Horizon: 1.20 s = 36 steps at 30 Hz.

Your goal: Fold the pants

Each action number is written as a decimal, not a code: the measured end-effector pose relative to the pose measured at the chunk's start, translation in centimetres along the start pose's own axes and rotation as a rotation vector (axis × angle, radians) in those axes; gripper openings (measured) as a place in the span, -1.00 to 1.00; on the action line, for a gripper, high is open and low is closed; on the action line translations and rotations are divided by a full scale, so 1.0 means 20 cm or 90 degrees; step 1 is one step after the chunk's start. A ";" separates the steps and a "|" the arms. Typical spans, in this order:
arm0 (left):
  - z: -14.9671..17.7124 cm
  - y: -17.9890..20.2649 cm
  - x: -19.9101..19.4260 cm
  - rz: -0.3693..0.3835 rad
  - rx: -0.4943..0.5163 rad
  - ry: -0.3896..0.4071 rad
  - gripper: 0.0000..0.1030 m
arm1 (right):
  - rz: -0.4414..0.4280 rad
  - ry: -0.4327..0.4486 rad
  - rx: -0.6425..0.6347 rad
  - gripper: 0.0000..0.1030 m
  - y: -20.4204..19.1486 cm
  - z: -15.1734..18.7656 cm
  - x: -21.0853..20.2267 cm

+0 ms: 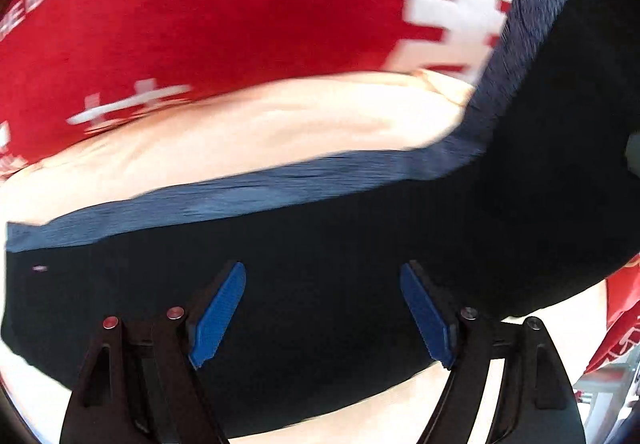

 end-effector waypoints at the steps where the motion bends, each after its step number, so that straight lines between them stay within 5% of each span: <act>1: 0.02 -0.08 -0.02 -0.008 -0.009 -0.002 0.58 | 0.011 -0.004 -0.023 -0.76 -0.06 0.03 0.02; 7: 0.25 -0.67 -0.08 -0.072 -0.094 -0.040 0.58 | 0.097 -0.061 -0.199 -0.74 -0.47 0.38 0.32; 12: 0.46 -1.01 -0.08 -0.102 -0.142 -0.072 0.58 | 0.245 -0.132 -0.393 -0.52 -0.63 0.88 0.76; 15: 0.49 -1.09 -0.10 -0.097 -0.151 -0.068 0.58 | 0.424 -0.093 -0.631 -0.41 -0.69 1.16 0.92; 17: 0.49 -1.10 -0.10 -0.093 -0.141 -0.062 0.58 | 0.424 -0.083 -0.695 -0.39 -0.77 1.25 0.87; 20: 0.45 -1.07 -0.13 -0.066 -0.126 -0.053 0.58 | 0.328 -0.136 -0.587 -0.20 -0.83 1.21 0.71; 25: 0.35 -0.81 -0.15 0.010 -0.063 -0.032 0.58 | 0.085 -0.234 -0.081 -0.18 -0.54 0.80 0.52; 28: 0.36 -0.64 -0.11 0.051 -0.028 -0.042 0.58 | -0.008 -0.272 0.125 -0.18 -0.34 0.73 0.52; 36: 0.42 -0.48 0.08 0.041 -0.029 -0.084 0.58 | -0.067 -0.290 0.320 -0.18 -0.10 0.83 0.59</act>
Point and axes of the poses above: each gripper's, at about its wrist camera, not at the fingertips, and x roughly the way its jaws point, y to its right, z to its underside, the point moved 4 cm from there along x, roughly the way its jaws point, and after that the axes turned 12 degrees about x, right-handed, at the moved point
